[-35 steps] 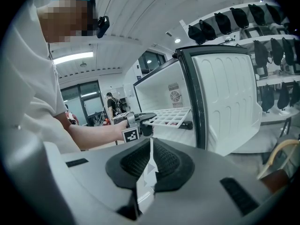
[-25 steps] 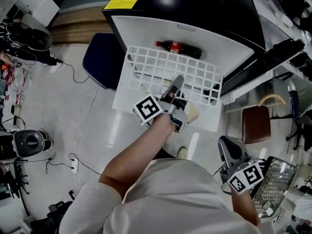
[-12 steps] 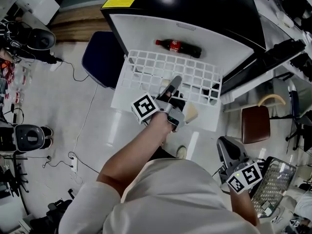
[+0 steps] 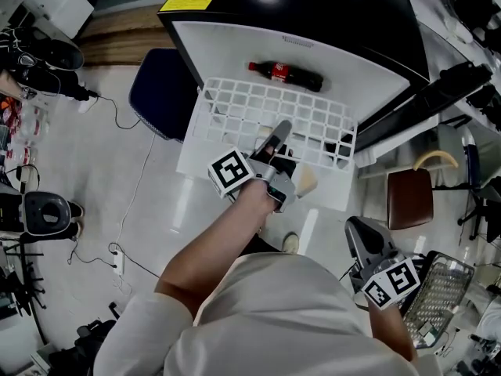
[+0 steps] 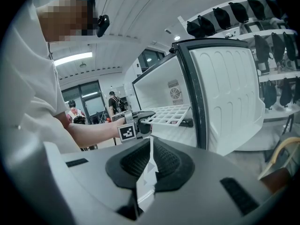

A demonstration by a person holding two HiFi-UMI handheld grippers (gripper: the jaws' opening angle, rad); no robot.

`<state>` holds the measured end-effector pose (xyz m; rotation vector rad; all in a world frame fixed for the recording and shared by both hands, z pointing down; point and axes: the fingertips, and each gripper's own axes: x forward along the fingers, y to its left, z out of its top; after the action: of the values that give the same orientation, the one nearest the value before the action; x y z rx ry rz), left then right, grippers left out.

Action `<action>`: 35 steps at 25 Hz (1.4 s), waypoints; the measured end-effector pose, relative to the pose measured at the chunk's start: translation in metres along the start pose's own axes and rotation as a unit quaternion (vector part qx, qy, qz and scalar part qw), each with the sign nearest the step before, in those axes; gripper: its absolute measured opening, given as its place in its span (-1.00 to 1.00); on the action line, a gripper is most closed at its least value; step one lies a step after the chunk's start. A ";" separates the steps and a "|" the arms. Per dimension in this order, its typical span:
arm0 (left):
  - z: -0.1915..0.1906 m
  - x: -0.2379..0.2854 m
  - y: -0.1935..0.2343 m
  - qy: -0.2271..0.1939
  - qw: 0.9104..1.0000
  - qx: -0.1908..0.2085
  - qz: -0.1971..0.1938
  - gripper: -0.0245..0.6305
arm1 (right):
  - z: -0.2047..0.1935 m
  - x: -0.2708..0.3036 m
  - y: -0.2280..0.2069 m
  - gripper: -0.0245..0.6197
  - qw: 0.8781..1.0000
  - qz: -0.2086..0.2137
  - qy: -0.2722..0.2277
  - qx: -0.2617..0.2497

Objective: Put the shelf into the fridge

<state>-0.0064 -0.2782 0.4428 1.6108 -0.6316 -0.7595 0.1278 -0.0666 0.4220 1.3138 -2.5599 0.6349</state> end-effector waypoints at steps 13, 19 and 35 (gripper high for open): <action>0.013 0.011 0.000 0.003 1.000 -0.018 0.006 -0.81 | 0.005 0.009 -0.002 -0.83 1.000 -0.009 -0.001 0.001; 0.014 0.025 0.002 0.009 1.000 -0.016 0.003 -0.81 | 0.010 0.010 -0.010 -0.83 1.000 -0.016 -0.006 0.001; 0.028 0.058 0.007 0.023 1.000 -0.018 0.009 -0.81 | 0.025 0.019 -0.019 -0.83 0.998 -0.055 -0.023 0.002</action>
<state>0.0094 -0.3413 0.4392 1.5824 -0.5952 -0.7159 0.1326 -0.1015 0.4120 1.4746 -2.5016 0.5964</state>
